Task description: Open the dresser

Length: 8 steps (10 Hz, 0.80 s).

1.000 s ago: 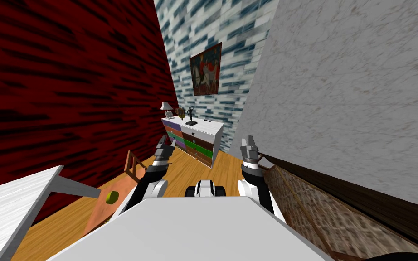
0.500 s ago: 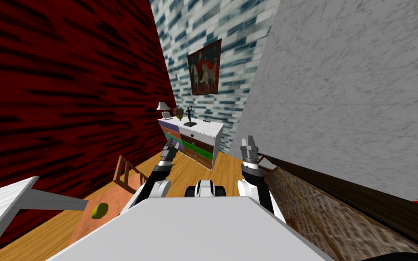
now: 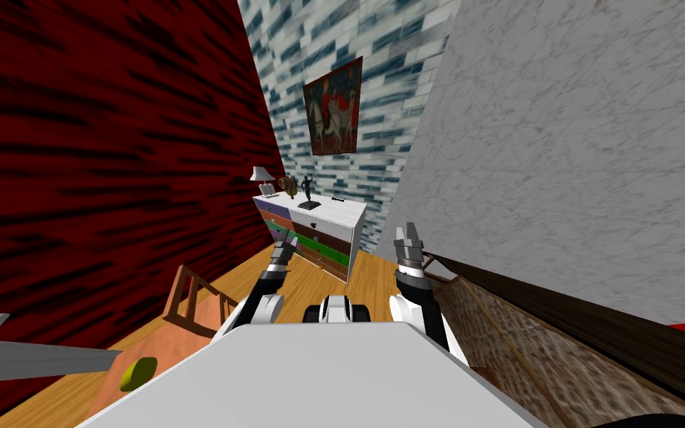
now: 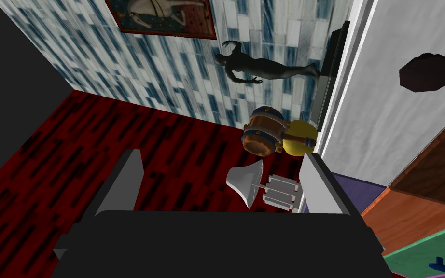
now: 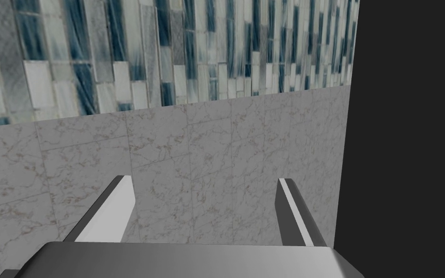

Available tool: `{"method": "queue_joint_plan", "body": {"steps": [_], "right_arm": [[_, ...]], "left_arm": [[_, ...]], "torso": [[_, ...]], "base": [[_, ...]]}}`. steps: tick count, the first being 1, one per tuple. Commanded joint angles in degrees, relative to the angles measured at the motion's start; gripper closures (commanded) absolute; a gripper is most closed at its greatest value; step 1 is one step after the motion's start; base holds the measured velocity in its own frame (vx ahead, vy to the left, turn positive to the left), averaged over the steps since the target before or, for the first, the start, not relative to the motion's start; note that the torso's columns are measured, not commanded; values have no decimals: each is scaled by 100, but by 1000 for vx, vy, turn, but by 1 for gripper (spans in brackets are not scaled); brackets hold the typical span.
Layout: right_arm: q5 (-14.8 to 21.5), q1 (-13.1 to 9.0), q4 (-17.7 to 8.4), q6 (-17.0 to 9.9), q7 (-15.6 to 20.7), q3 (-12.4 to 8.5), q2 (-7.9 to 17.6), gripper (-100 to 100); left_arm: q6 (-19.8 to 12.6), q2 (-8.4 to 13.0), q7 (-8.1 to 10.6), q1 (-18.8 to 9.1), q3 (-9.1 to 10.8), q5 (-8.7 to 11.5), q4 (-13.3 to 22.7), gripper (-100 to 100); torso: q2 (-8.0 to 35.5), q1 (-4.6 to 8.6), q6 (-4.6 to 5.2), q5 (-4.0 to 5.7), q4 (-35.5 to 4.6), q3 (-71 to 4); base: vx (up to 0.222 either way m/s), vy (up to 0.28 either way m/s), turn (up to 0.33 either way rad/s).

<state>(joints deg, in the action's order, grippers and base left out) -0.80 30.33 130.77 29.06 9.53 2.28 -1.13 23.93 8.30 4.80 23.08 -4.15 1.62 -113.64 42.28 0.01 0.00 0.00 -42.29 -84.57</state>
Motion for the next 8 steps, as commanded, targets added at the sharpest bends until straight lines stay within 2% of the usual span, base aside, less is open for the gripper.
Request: {"method": "queue_joint_plan", "body": {"steps": [1, 5, 8], "right_arm": [[0, 0, 0, 0, 0, 0, 0, 0], [0, 0, 0, 0, 0, 0, 0, 0], [0, 1, 0, 0, 0, 0, 0, 0]], "left_arm": [[-27, -63, -29, -145, -38, -34, 302, -100], [-20, -150, -64, -307, -95, -79, 730, -100], [-12, -170, -101, -483, -157, -128, 1194, -100]], "torso": [[-3, 1, 0, 1, 1, -2], [4, 1, 0, 1, -1, 2], [-13, -7, -1, -2, 4, -9]], "base": [[77, 38, -41], [68, 26, -45], [108, 50, -63]]}}
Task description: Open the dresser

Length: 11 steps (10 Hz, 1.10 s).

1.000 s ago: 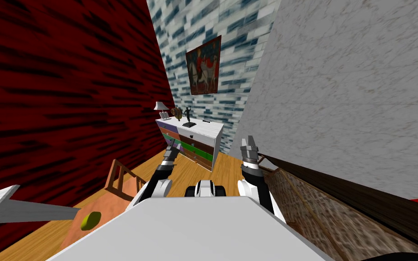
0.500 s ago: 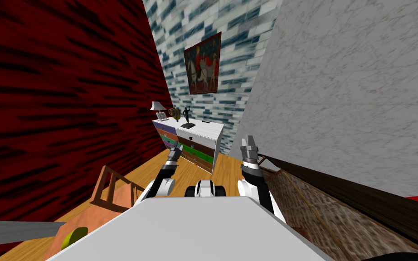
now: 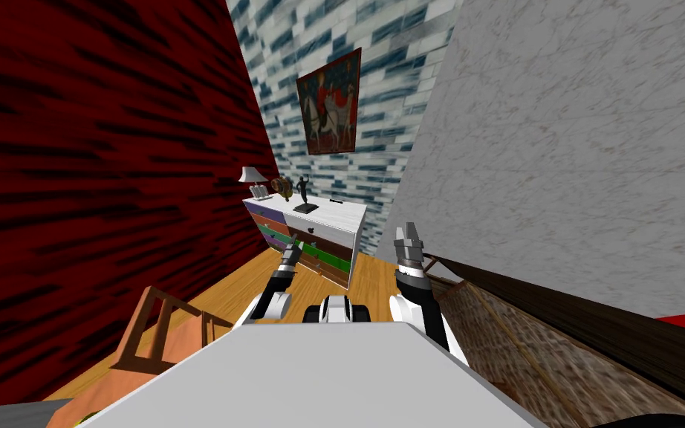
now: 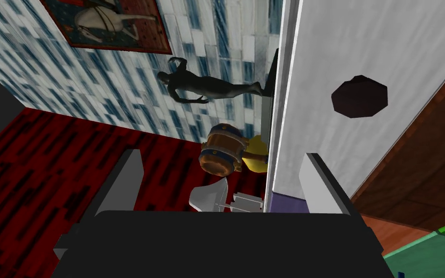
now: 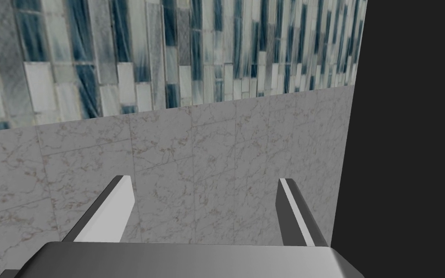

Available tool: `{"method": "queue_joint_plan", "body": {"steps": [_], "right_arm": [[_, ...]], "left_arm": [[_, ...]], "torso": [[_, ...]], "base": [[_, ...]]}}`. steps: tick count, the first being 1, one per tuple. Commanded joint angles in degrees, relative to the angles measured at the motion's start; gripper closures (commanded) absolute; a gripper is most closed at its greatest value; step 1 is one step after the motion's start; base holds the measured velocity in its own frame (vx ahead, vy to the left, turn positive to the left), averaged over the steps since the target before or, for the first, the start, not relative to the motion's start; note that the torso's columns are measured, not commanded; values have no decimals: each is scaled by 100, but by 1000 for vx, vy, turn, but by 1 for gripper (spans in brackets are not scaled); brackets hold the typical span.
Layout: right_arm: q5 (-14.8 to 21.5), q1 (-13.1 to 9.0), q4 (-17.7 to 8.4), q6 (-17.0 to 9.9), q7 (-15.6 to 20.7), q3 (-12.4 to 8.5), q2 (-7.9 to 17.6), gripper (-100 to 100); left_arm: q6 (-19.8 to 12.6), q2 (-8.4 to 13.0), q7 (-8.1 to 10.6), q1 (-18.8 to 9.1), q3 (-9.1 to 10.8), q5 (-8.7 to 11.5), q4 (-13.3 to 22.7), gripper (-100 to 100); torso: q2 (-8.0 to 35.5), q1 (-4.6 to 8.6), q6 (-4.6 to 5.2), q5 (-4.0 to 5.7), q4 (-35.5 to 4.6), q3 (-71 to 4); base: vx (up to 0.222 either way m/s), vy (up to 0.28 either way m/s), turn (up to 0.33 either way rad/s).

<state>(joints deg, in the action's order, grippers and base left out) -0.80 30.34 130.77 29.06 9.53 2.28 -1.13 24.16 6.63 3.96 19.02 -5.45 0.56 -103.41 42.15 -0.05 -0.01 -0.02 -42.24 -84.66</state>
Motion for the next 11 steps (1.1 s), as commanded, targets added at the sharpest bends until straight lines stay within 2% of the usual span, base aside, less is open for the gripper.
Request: {"method": "queue_joint_plan", "body": {"steps": [1, 11], "right_arm": [[0, 0, 0, 0, 0, 0, 0, 0], [0, 0, 0, 0, 0, 0, 0, 0]], "left_arm": [[-33, 0, -27, -126, -45, -36, 301, -100], [-13, -14, -139, -656, -229, -184, 1709, -100]], "torso": [[14, 8, 0, 3, -4, 8], [14, 6, 1, 2, -5, 9]], "base": [[82, 42, -46], [90, 52, -57]]}}
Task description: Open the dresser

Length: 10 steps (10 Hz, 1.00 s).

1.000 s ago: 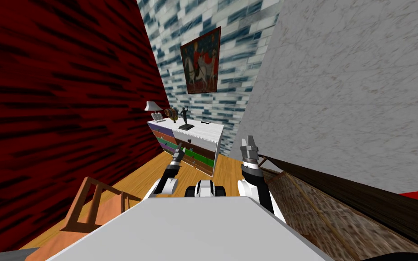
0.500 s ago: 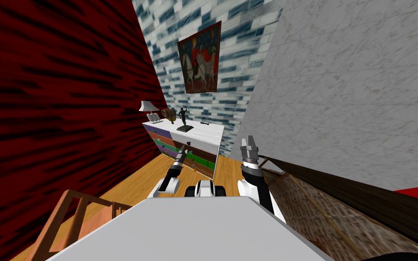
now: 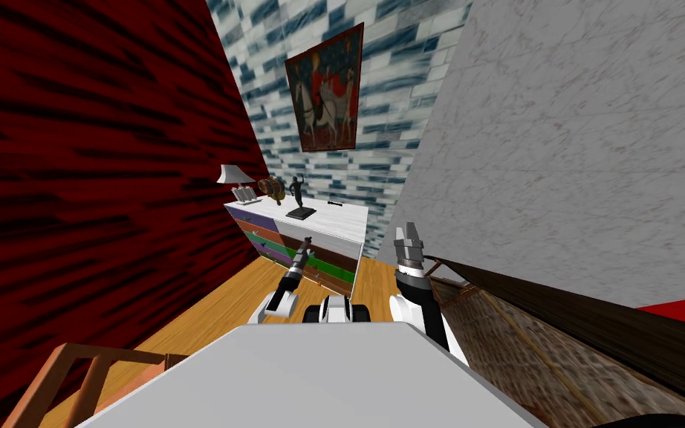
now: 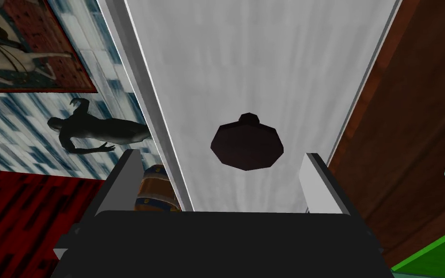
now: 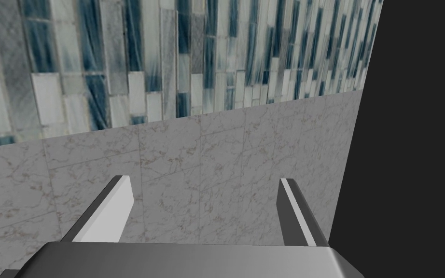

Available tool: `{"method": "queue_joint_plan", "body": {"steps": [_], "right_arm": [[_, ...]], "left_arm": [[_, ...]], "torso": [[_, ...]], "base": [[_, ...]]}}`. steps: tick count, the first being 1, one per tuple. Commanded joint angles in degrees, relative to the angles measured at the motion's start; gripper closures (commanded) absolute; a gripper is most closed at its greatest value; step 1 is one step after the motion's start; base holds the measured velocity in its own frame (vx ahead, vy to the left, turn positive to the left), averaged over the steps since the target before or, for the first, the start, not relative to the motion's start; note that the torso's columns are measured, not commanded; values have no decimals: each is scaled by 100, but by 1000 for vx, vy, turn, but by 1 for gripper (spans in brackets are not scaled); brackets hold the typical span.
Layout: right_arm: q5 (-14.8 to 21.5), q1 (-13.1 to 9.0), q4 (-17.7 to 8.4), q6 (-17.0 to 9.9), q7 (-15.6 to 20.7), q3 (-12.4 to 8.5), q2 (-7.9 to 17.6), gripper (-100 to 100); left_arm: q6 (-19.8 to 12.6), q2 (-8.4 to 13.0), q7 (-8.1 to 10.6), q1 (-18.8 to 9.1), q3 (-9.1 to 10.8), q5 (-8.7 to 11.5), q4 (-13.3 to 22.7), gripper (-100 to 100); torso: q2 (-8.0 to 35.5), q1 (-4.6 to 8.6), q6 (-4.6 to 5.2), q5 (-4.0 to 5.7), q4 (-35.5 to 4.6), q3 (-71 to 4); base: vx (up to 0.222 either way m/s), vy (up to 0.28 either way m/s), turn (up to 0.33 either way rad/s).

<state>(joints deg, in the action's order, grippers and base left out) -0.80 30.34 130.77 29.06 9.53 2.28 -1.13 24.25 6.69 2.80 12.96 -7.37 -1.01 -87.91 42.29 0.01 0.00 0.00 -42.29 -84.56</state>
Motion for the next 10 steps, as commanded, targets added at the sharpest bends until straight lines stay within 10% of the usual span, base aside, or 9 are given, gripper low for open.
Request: {"method": "queue_joint_plan", "body": {"steps": [1, 5, 6, 10], "right_arm": [[0, 0, 0, 0, 0, 0, 0, 0], [0, 0, 0, 0, 0, 1, -1, 0], [0, -1, 0, 0, 0, 1, -1, 0], [0, -4, -1, -1, 0, 0, 0, 0]], "left_arm": [[-21, -23, -32, -90, -51, -38, 266, -100], [-43, -31, -44, -159, -51, -46, 351, -100], [-63, -31, -43, -165, -49, -45, 345, 100], [-124, 66, 23, -8, -123, -36, 103, 100]], "torso": [[2, 8, 0, 3, 0, 1], [-1, 15, 1, 4, -1, 1], [4, 7, -1, 3, 0, 2], [17, -31, -7, -9, 2, 13]], "base": [[68, 27, -46], [52, 13, -20], [6, -2, 2], [-166, 48, 20]]}}
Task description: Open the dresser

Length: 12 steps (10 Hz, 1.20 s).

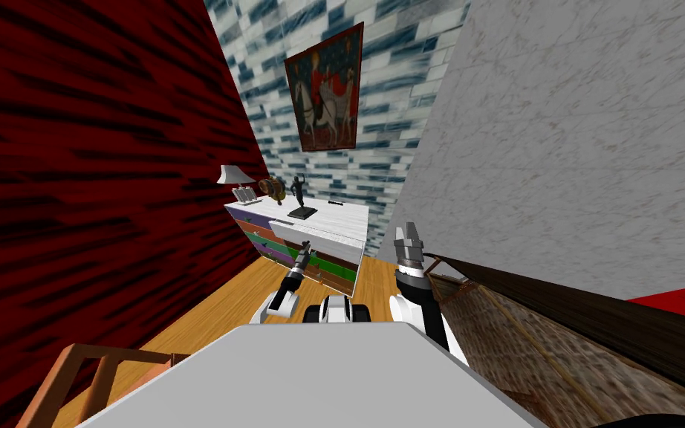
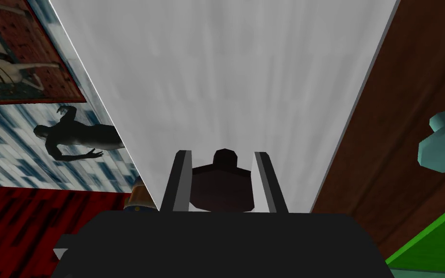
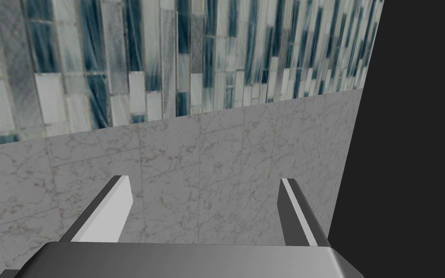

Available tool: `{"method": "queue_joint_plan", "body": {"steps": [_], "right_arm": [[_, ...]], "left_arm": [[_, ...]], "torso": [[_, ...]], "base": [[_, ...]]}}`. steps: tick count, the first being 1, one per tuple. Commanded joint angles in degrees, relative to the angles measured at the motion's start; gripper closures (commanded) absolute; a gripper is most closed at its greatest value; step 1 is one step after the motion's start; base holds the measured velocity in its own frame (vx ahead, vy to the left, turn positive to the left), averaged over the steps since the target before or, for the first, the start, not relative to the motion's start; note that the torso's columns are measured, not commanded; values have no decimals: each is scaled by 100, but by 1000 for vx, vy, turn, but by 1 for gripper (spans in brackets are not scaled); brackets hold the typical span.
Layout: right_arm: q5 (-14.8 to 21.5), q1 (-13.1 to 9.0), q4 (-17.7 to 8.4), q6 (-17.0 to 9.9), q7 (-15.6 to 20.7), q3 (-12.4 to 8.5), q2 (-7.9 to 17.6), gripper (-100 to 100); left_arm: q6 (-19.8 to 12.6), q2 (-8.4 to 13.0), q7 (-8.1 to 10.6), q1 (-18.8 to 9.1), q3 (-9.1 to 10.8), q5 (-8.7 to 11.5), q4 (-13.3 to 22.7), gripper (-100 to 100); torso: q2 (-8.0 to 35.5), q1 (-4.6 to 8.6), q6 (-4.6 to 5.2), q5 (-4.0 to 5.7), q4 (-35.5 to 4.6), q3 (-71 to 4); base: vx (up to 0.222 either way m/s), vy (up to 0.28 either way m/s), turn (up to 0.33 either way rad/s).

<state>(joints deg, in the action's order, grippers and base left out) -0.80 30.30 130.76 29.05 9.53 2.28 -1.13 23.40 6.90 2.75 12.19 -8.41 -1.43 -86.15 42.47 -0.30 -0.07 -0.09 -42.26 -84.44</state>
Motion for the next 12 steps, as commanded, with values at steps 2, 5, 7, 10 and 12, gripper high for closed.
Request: {"method": "queue_joint_plan", "body": {"steps": [2, 5, 7, 10, 12], "right_arm": [[0, 2, 0, 0, 0, 0, 0, 0], [0, 0, 0, 0, 0, 0, 0, 0], [0, 0, 0, 0, 0, 0, 0, 0], [0, 1, 0, 0, 0, 0, 0, 0], [0, 0, 0, 0, 0, 0, 0, 0]], "left_arm": [[-42, 54, 35, 121, -60, 0, -89, 100], [-47, 109, 68, 214, -93, 5, -174, 100], [-32, 108, 74, 210, -122, 2, -187, 100], [-19, 191, 114, 370, -174, 4, -301, 100], [-6, 186, 114, 365, -205, -2, -341, 100]], "torso": [[-55, 29, 0, 13, -2, -34], [-7, 9, -1, 1, 5, -5], [-30, -4, -10, 3, 5, -19], [-21, 0, -8, 3, 7, -14], [-17, 1, -15, 2, 6, -10]], "base": [[-91, 30, 4], [-177, 63, 23], [-132, 65, 3], [-176, 68, 27], [-145, 35, 15]]}}
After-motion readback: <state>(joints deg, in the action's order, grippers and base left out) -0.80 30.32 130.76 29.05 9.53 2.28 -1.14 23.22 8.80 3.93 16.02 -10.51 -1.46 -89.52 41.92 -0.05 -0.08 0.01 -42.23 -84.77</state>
